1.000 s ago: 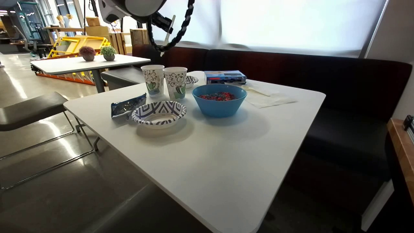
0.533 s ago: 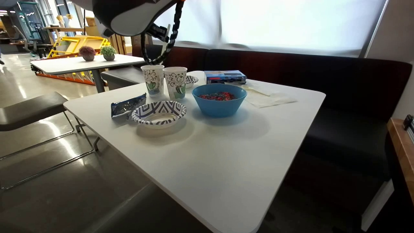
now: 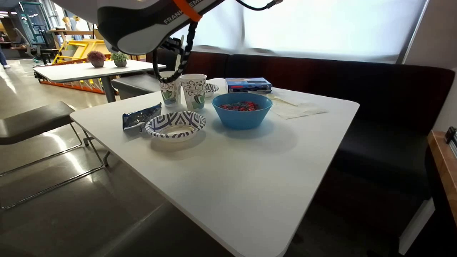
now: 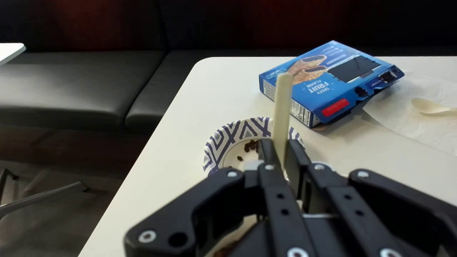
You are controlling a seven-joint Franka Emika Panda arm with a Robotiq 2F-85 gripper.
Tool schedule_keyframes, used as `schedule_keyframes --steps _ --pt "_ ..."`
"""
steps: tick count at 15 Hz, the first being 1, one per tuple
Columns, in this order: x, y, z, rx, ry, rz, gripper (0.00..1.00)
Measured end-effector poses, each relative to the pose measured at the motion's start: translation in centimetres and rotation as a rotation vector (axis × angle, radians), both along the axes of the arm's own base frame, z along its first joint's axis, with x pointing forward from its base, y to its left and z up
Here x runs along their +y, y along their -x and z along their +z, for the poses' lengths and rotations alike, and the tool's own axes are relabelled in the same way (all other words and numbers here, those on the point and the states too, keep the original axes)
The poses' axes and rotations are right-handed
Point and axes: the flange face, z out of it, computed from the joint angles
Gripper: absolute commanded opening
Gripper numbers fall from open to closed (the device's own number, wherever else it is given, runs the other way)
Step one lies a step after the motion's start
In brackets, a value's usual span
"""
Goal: Put the knife in the cup furthest from you
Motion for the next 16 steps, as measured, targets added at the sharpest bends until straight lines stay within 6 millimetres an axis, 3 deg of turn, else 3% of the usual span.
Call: schedule_keyframes --steps 1,3,5,10,16 --pt "0.2 0.0 -0.3 0.008 0.002 0.006 0.36" --pt "0.7 0.2 -0.8 0.029 0.007 0.019 0.45" --pt "1.1 0.3 -1.0 0.056 0.013 0.029 0.61" --pt "1.5 0.6 0.8 0.069 0.014 0.017 0.99" --pt "1.6 3.9 5.0 0.179 0.047 -0.197 1.00"
